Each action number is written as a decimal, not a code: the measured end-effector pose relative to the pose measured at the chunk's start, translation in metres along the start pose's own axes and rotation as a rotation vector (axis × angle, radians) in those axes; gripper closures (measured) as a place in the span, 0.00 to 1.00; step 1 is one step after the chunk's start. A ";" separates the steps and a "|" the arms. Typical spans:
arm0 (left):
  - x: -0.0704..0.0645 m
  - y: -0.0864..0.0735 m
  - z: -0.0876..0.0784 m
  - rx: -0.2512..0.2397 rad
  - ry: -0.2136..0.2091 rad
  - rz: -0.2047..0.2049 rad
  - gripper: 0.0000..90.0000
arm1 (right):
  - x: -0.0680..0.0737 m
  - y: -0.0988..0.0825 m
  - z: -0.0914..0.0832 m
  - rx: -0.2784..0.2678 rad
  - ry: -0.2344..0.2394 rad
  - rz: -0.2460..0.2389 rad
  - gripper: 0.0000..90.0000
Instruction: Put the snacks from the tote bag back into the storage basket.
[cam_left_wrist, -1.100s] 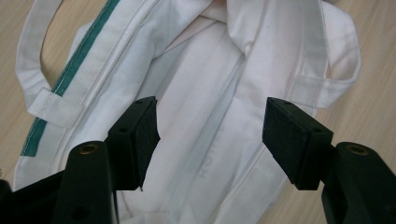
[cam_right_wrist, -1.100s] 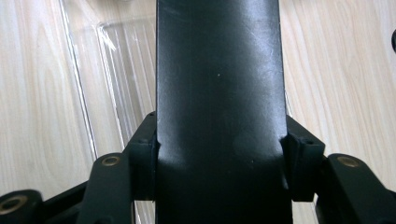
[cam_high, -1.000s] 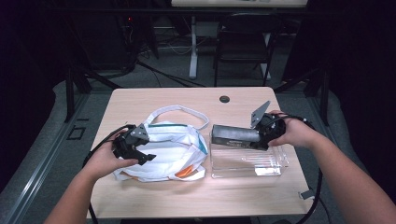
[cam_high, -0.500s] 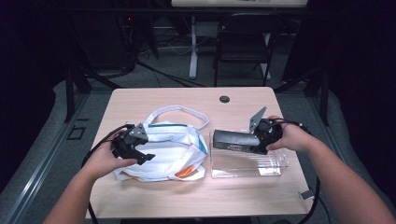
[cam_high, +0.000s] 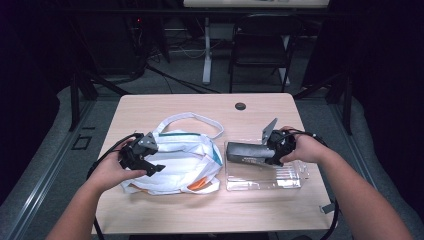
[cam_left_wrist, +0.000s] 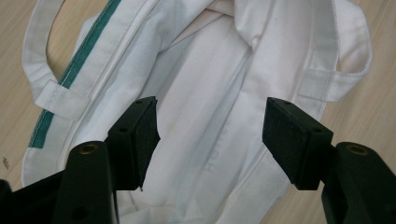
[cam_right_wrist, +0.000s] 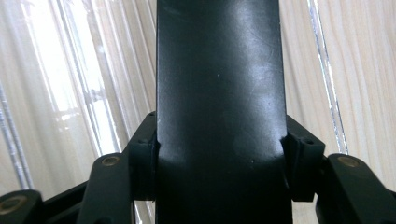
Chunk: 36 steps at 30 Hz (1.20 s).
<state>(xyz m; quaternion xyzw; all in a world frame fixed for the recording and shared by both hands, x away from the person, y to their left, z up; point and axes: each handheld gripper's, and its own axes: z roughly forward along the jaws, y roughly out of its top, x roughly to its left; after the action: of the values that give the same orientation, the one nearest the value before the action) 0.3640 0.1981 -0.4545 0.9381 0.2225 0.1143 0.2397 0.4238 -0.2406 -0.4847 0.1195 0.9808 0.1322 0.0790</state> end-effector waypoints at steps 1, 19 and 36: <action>0.000 0.000 -0.001 0.000 -0.001 -0.001 0.40 | -0.001 0.000 0.001 0.009 0.002 -0.003 0.47; 0.000 -0.002 -0.002 -0.001 0.002 -0.001 0.40 | -0.001 0.003 0.015 0.038 0.014 -0.009 0.47; -0.002 -0.010 0.000 -0.003 0.006 -0.001 0.40 | -0.004 0.003 0.027 0.106 0.014 -0.018 0.46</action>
<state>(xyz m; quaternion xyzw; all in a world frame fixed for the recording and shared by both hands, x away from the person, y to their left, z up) 0.3586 0.2045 -0.4600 0.9372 0.2236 0.1176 0.2406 0.4332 -0.2319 -0.5094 0.1139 0.9880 0.0802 0.0670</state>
